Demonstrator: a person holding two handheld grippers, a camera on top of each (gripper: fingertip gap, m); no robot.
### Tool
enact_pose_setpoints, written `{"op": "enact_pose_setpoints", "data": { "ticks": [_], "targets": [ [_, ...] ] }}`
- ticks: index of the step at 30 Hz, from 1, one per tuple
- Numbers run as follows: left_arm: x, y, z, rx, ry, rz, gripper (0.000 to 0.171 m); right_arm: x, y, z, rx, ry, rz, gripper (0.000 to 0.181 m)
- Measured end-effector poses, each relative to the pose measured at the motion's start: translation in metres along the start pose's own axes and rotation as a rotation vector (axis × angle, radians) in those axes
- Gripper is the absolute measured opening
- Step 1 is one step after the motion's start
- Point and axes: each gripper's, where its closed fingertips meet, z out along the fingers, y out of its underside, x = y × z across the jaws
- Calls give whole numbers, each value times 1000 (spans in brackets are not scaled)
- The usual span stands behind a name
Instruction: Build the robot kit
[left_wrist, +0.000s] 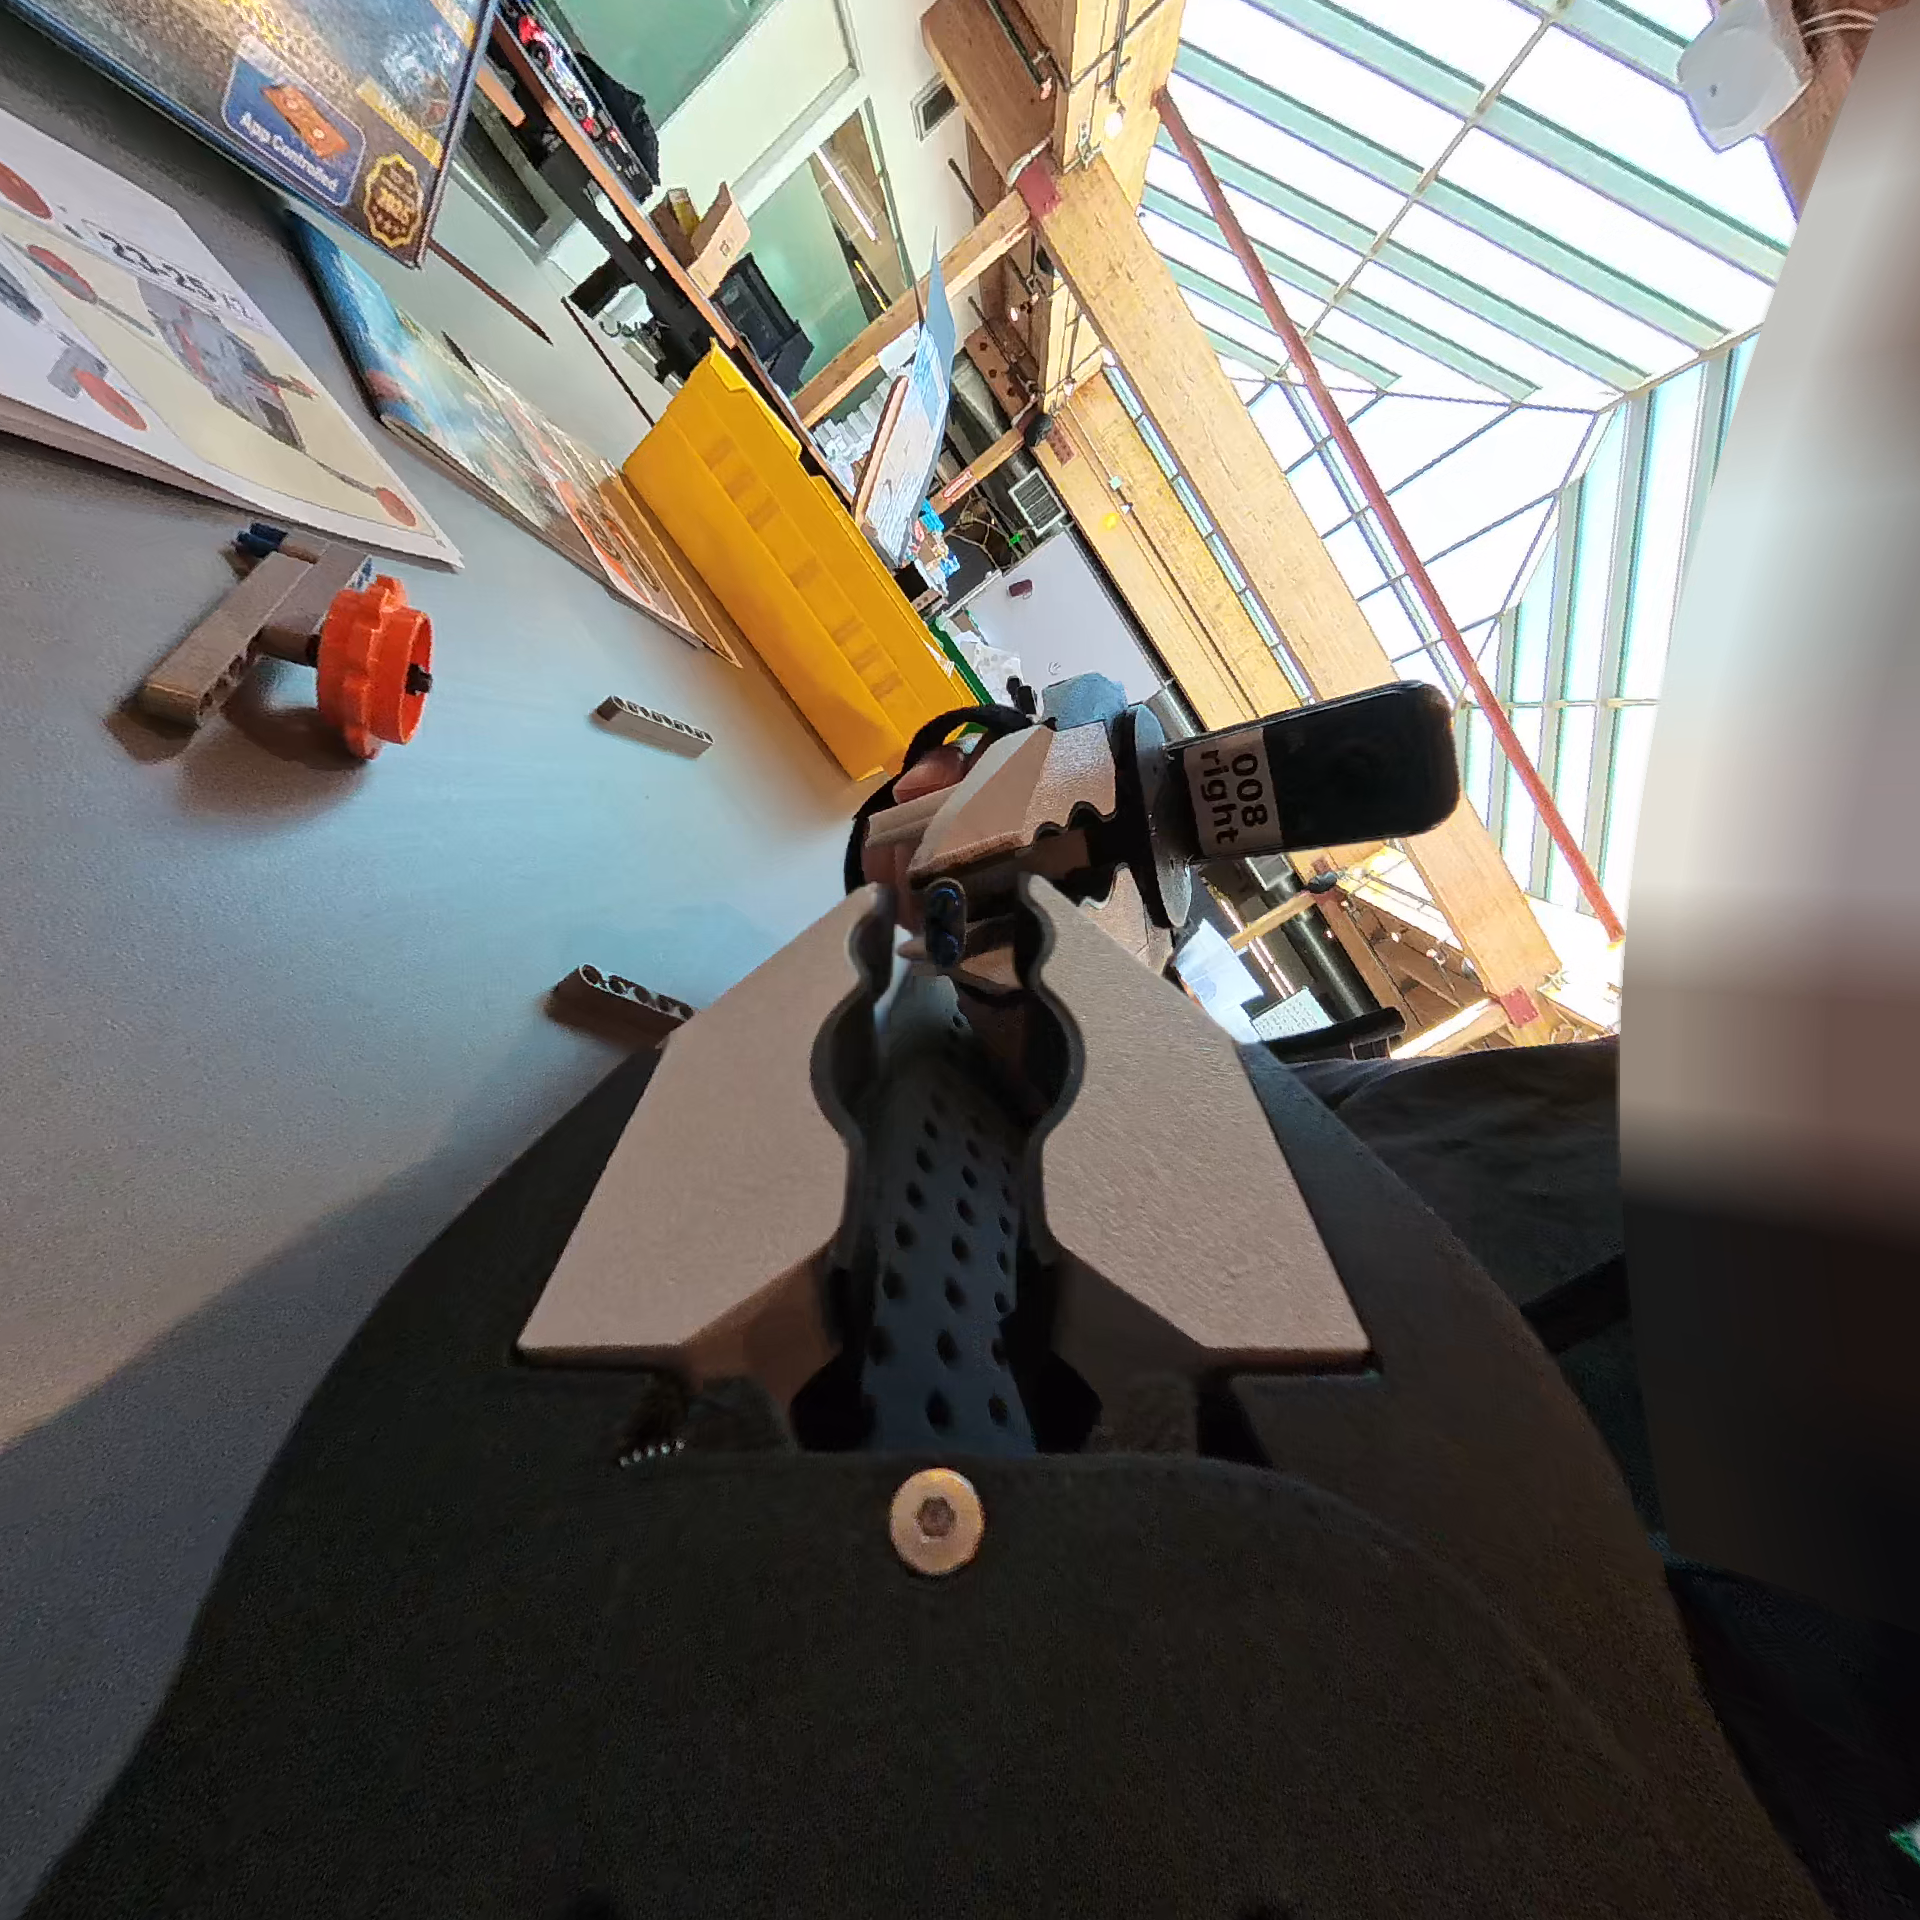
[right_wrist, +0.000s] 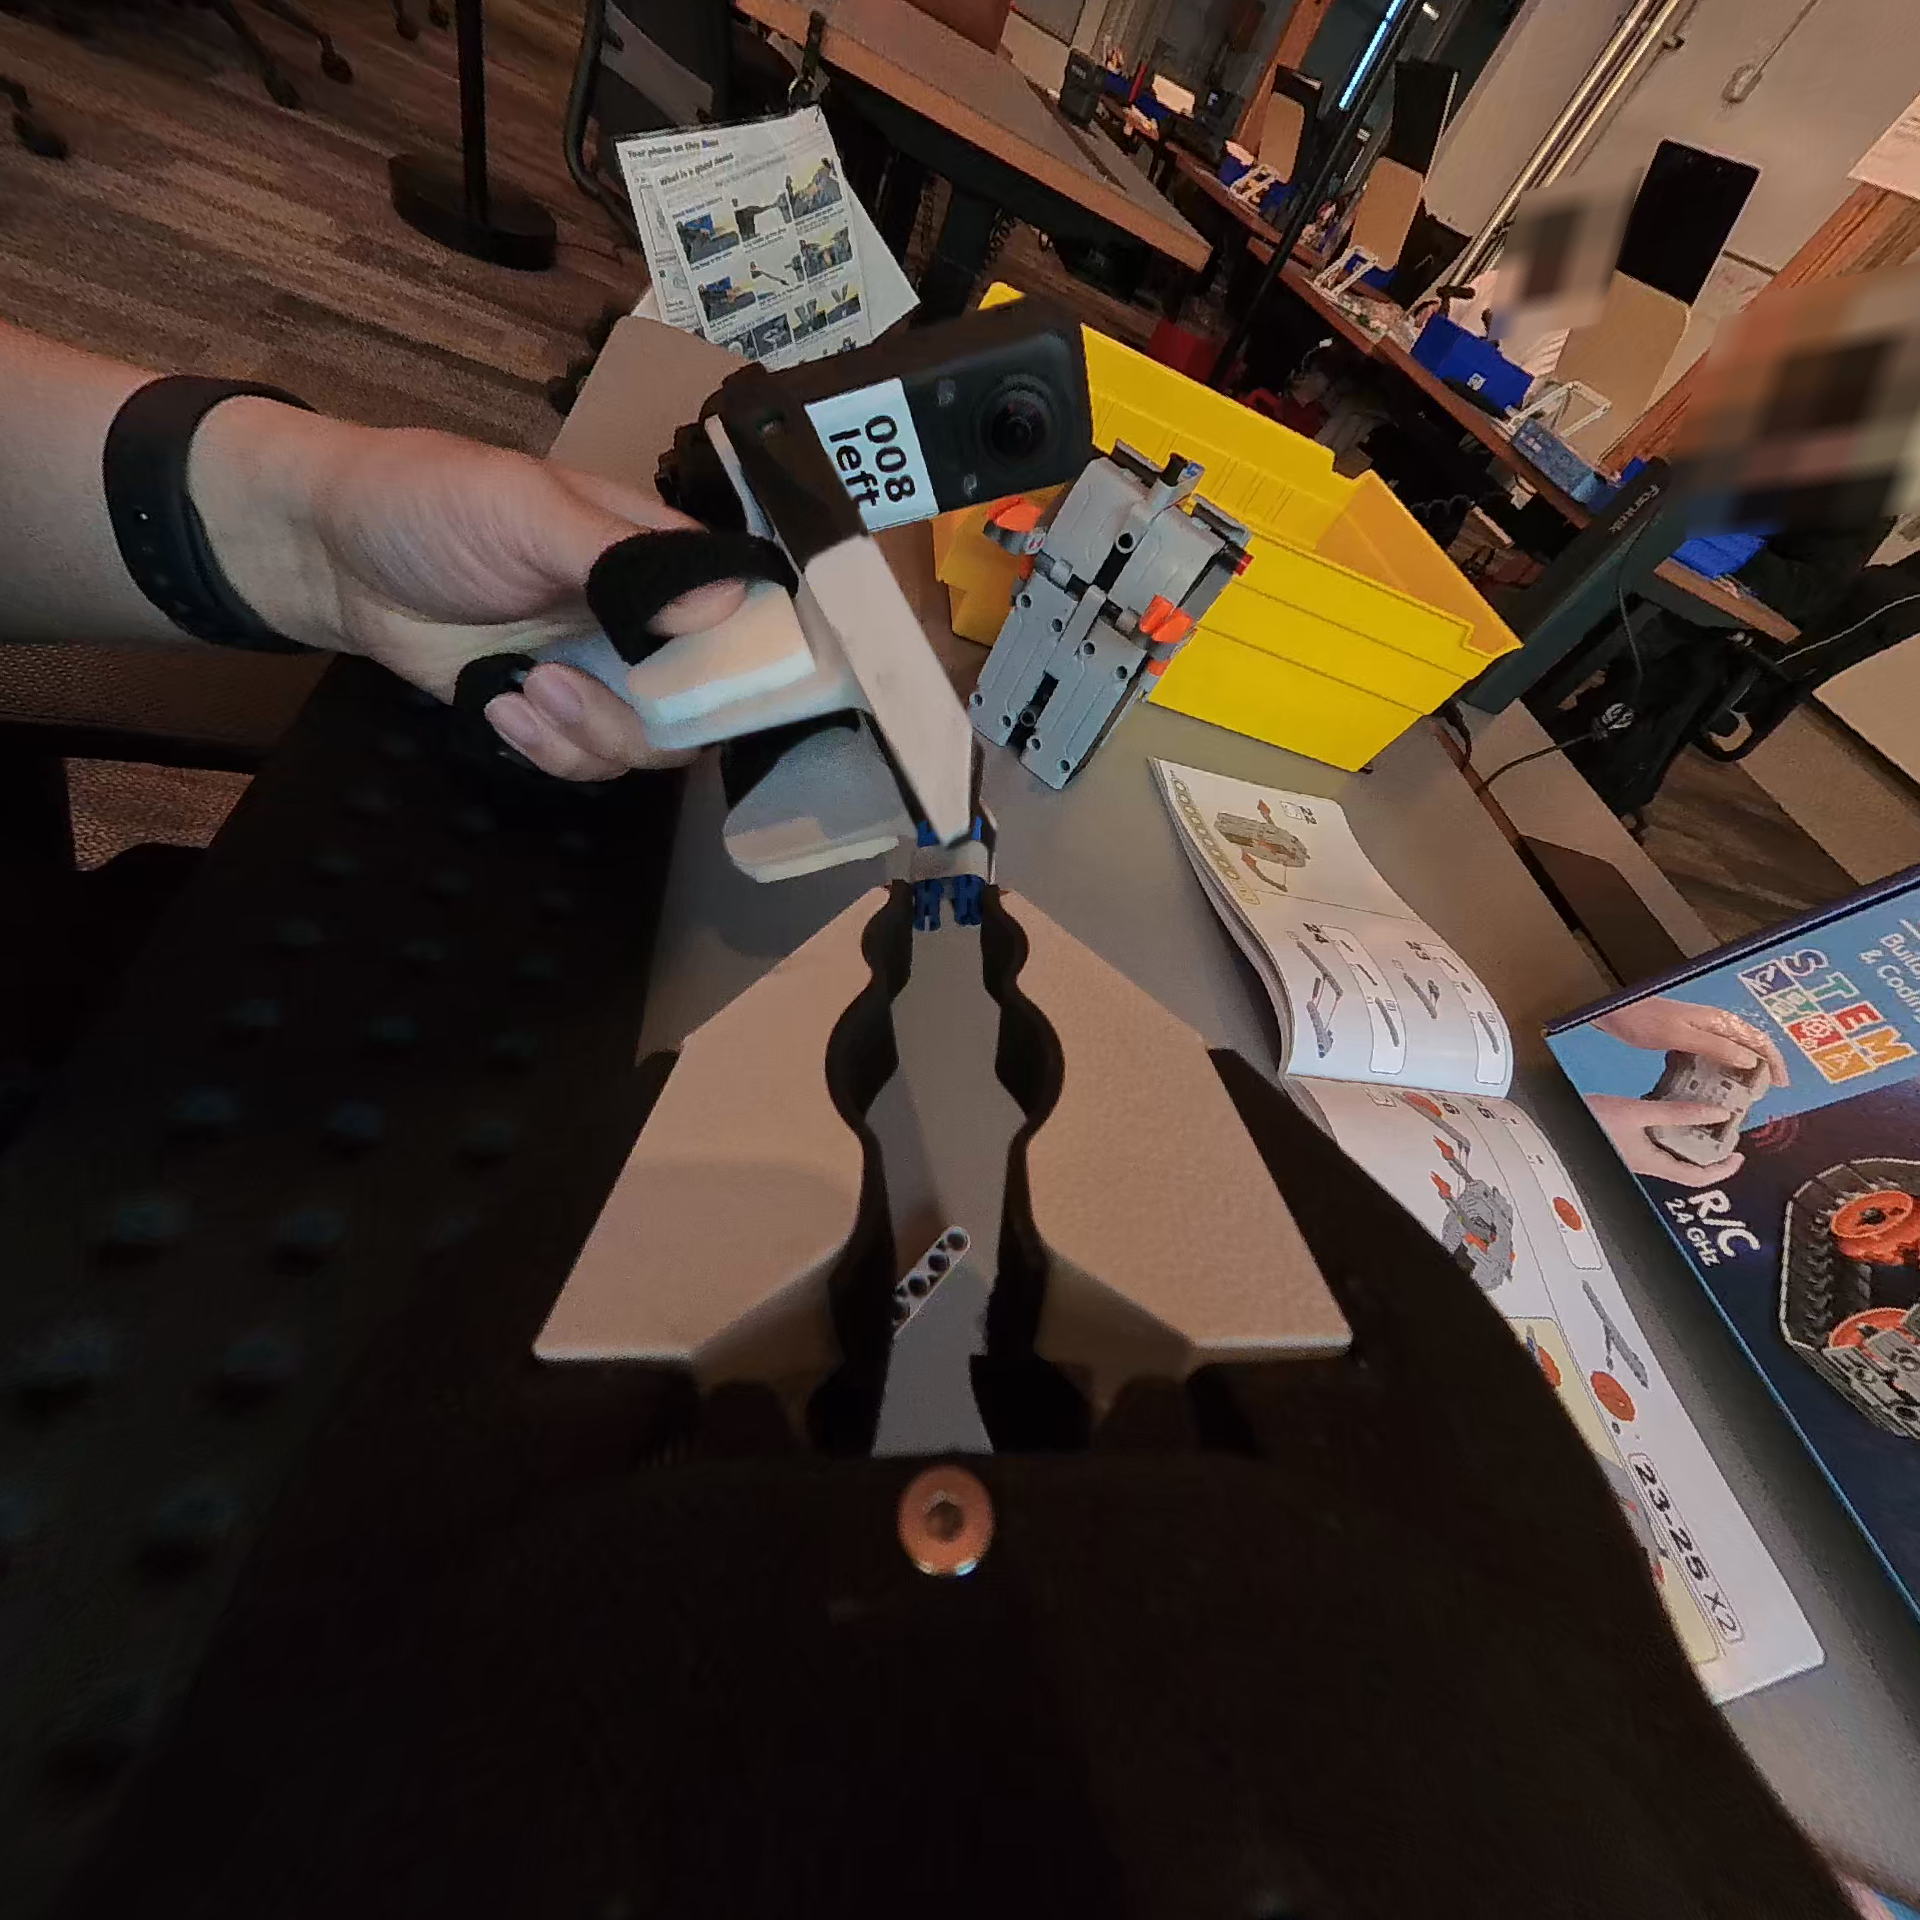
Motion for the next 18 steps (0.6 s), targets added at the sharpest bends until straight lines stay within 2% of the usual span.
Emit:
{"op": "enact_pose_setpoints", "data": {
  "ticks": [1, 4, 9, 18],
  "targets": [
    [0, -3, -2, 15, 1, -1, 23, 1, 0, -2, 5, 1, 1, 11],
    [1, -8, -8, 53, 15, -12, 13, 1, 1, -5, 14, -5, 11, 11],
    [-4, 4, -3, -44, -20, -4, 7, 1, 3, -6, 5, 2, -23, 11],
    [-2, 5, -2, -54, -16, 6, 4, 0, 4, -7, 6, -12, -21, 11]
  ]
}}
